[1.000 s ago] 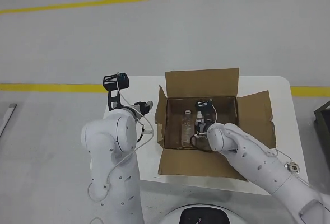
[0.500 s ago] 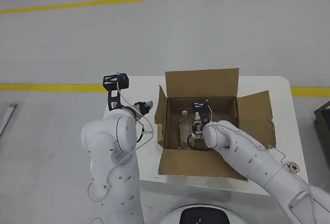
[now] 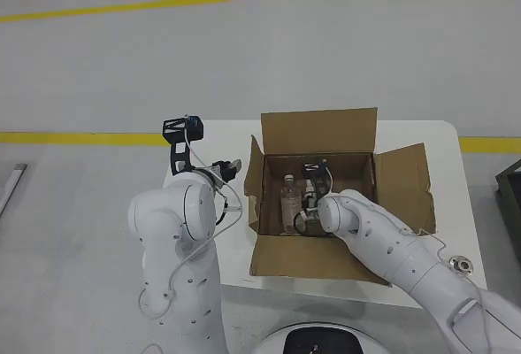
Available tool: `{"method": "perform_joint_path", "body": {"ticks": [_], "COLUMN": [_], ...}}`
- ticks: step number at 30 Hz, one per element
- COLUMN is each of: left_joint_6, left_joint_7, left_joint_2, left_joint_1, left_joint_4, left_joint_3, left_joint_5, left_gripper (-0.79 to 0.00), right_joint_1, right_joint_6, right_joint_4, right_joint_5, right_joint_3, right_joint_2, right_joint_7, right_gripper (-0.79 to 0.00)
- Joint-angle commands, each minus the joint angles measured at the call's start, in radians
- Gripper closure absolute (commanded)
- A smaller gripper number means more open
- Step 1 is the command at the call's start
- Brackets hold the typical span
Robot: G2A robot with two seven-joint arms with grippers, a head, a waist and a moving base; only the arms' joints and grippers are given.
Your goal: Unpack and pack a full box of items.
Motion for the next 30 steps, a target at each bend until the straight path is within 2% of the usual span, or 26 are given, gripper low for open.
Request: {"method": "perform_joint_path", "body": {"ticks": [1, 4, 5, 7, 10, 11, 13, 14, 16, 17, 19, 21, 26, 30], "left_joint_6": [0.000, 0.000, 0.000, 0.000, 0.000, 0.000, 0.000, 0.000, 0.000, 0.000, 0.000, 0.000, 0.000, 0.000], "left_joint_7": [0.000, 0.000, 0.000, 0.000, 0.000, 0.000, 0.000, 0.000, 0.000, 0.000, 0.000, 0.000, 0.000, 0.000], "left_joint_2": [0.000, 0.000, 0.000, 0.000, 0.000, 0.000, 0.000, 0.000, 0.000, 0.000, 0.000, 0.000, 0.000, 0.000], "left_joint_1": [0.000, 0.000, 0.000, 0.000, 0.000, 0.000, 0.000, 0.000, 0.000, 0.000, 0.000, 0.000, 0.000, 0.000], "left_joint_4": [0.000, 0.000, 0.000, 0.000, 0.000, 0.000, 0.000, 0.000, 0.000, 0.000, 0.000, 0.000, 0.000, 0.000], "left_joint_3": [0.000, 0.000, 0.000, 0.000, 0.000, 0.000, 0.000, 0.000, 0.000, 0.000, 0.000, 0.000, 0.000, 0.000], "left_joint_5": [0.000, 0.000, 0.000, 0.000, 0.000, 0.000, 0.000, 0.000, 0.000, 0.000, 0.000, 0.000, 0.000, 0.000], "left_gripper": [-0.785, -0.785, -0.785, -0.785, -0.785, -0.785, -0.785, -0.785, -0.785, -0.785, -0.785, -0.785, -0.785, -0.785], "right_joint_1": [-0.004, -0.017, -0.025, -0.044, -0.099, -0.125, -0.200, -0.244, -0.331, -0.376, -0.461, -0.537, -0.704, -0.805], "right_joint_6": [-0.002, -0.005, -0.005, -0.001, -0.010, -0.022, -0.056, -0.078, -0.102, -0.111, -0.134, -0.158, -0.249, -0.365], "right_joint_4": [-0.011, -0.048, -0.066, -0.116, -0.248, -0.308, -0.455, -0.524, -0.672, -0.745, -0.877, -0.988, -1.187, -1.269], "right_joint_5": [-0.002, -0.010, -0.021, -0.048, -0.087, -0.110, -0.140, -0.166, -0.226, -0.247, -0.295, -0.328, -0.380, -0.436], "right_joint_3": [0.008, 0.033, 0.043, 0.067, 0.132, 0.161, 0.235, 0.273, 0.358, 0.402, 0.492, 0.584, 0.798, 0.912], "right_joint_2": [0.000, 0.007, 0.011, 0.023, 0.050, 0.062, 0.088, 0.103, 0.130, 0.142, 0.163, 0.179, 0.208, 0.223], "right_joint_7": [-0.005, -0.013, -0.016, -0.017, -0.030, -0.039, -0.066, -0.061, -0.043, -0.028, -0.004, 0.014, 0.050, 0.072], "right_gripper": [-0.376, -0.391, -0.419, -0.542, -0.634, -0.776, -0.779, -0.754, -0.594, -0.376, -0.259, -0.012, 0.000, 0.000]}}
